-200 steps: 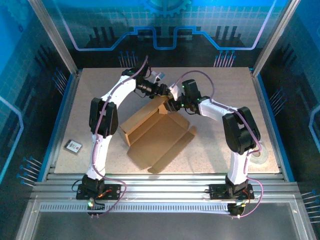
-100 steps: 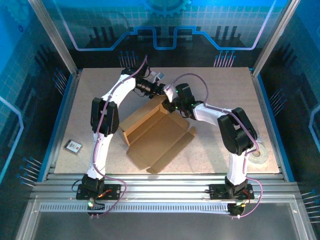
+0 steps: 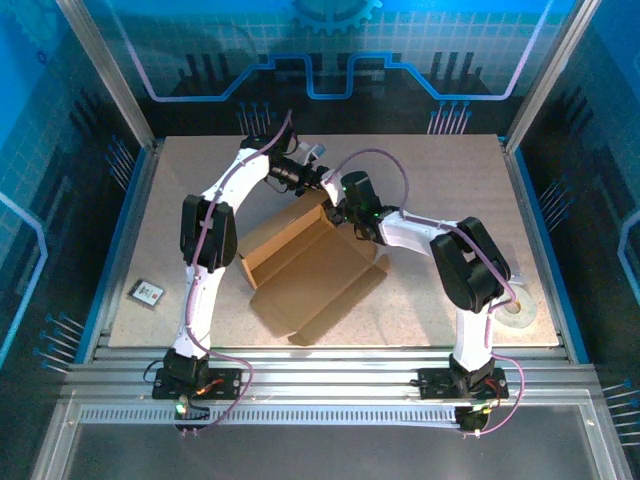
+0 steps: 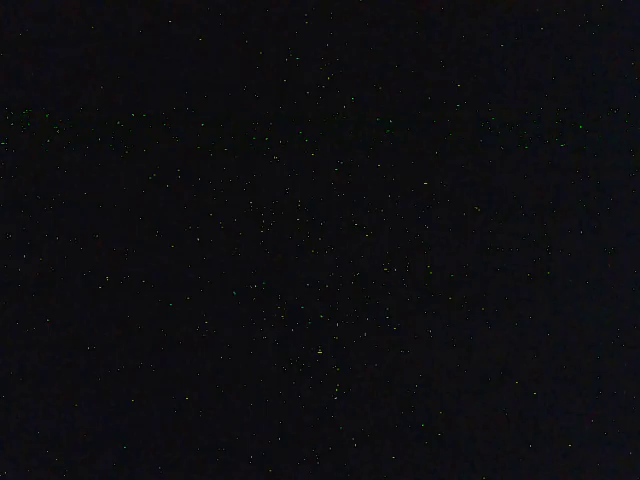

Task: Fold the paper box

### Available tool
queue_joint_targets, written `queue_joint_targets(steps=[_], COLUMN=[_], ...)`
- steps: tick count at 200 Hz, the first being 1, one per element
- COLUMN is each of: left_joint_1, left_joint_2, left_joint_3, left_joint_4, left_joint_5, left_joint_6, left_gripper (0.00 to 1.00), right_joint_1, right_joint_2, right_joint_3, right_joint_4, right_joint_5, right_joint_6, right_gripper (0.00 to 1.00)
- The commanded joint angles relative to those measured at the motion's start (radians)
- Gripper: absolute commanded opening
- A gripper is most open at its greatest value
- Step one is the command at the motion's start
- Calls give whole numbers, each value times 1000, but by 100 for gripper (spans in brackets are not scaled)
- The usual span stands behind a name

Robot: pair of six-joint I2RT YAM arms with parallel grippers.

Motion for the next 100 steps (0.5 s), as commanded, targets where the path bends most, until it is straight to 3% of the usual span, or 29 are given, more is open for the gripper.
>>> queue_joint_targets(steps=[1,31,56,78,100], left_joint_1=[-28,-21,-18,-15,-15], left_joint_2=[-11,-20,-24,-43,-76], left_joint_3=[27,55,82,83,81], left_joint_4=[-74,-59,-70,-66,-61], left_joint_5=[23,2,-50,-90,-124], left_joint_6=[17,-13,-17,-8,9], left_gripper=[76,79,85,99,99], right_joint_1=[-3,-11,-14,-21,-32], right_joint_2=[34,4,-46,-120,-205], right_joint_3=[-22,-38,-84,-159,-259], right_joint_4=[-1,-26,-32,-26,-2], right_joint_5=[12,-117,-126,-133,-163], right_joint_6=[-8,42,71,103,152], right_gripper=[20,30,37,42,50])
